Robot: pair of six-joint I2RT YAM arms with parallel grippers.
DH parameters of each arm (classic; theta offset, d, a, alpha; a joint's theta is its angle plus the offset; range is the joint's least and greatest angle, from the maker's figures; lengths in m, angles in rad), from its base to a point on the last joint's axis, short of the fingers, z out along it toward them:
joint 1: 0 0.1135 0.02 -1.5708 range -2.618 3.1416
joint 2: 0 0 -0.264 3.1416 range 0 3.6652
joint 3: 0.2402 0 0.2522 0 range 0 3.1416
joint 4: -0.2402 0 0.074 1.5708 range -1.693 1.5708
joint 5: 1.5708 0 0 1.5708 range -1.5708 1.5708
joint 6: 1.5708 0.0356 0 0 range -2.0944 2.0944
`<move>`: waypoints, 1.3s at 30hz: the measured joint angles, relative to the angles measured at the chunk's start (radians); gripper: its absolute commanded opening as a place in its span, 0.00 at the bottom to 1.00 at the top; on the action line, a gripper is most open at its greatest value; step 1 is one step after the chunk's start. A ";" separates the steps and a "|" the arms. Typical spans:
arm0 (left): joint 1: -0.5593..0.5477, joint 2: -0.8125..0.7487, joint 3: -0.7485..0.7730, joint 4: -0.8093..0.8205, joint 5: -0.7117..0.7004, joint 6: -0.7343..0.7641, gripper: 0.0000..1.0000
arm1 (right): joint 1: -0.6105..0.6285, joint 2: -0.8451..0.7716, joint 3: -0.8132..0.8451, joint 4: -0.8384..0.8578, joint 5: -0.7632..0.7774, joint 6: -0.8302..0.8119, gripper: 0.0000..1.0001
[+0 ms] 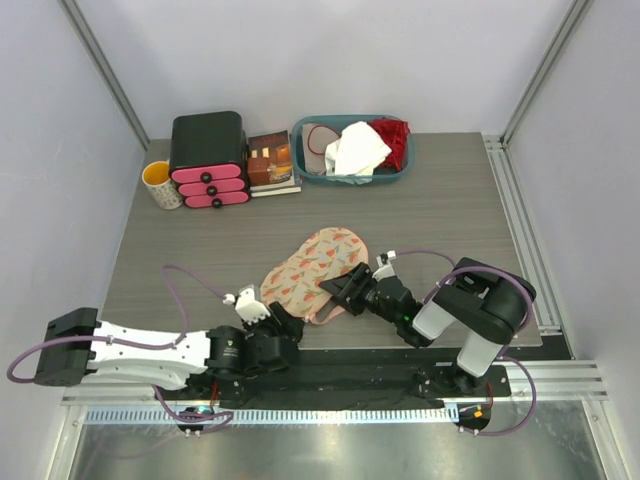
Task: Place the bra in the laundry bag and zip it closed
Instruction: Reset both arms
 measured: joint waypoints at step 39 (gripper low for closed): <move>0.494 -0.294 0.024 0.090 0.539 0.627 0.49 | -0.053 -0.591 0.136 -0.805 -0.066 -0.367 0.89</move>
